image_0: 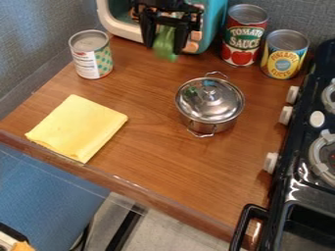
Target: Move the green bell pepper to the upper left of the table
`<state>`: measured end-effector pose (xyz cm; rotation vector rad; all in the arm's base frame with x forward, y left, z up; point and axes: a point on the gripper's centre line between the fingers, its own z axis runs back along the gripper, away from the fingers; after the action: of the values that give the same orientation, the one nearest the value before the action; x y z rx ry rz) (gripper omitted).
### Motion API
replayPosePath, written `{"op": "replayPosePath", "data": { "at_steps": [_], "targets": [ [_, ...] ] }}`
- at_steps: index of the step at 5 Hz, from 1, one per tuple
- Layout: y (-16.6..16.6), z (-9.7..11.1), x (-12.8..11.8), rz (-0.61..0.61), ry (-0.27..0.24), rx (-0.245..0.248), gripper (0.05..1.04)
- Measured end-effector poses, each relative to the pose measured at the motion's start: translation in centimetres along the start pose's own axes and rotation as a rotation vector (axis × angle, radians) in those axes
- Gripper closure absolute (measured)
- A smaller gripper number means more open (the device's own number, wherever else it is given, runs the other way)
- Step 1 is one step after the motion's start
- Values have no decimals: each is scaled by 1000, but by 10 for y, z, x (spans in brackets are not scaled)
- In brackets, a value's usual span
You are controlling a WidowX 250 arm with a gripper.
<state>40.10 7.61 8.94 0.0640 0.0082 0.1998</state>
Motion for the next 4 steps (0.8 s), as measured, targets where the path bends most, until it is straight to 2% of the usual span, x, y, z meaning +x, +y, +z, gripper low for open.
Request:
{"op": "replayPosePath", "data": {
  "at_steps": [1, 2, 3, 4],
  "targets": [
    [19, -8, 6, 4, -34, 66, 345],
    [38, -35, 5, 24, 24, 101, 345],
    [41, -36, 7, 29, 23, 107, 345],
    [40, -44, 7, 28, 49, 105, 280]
  ]
}}
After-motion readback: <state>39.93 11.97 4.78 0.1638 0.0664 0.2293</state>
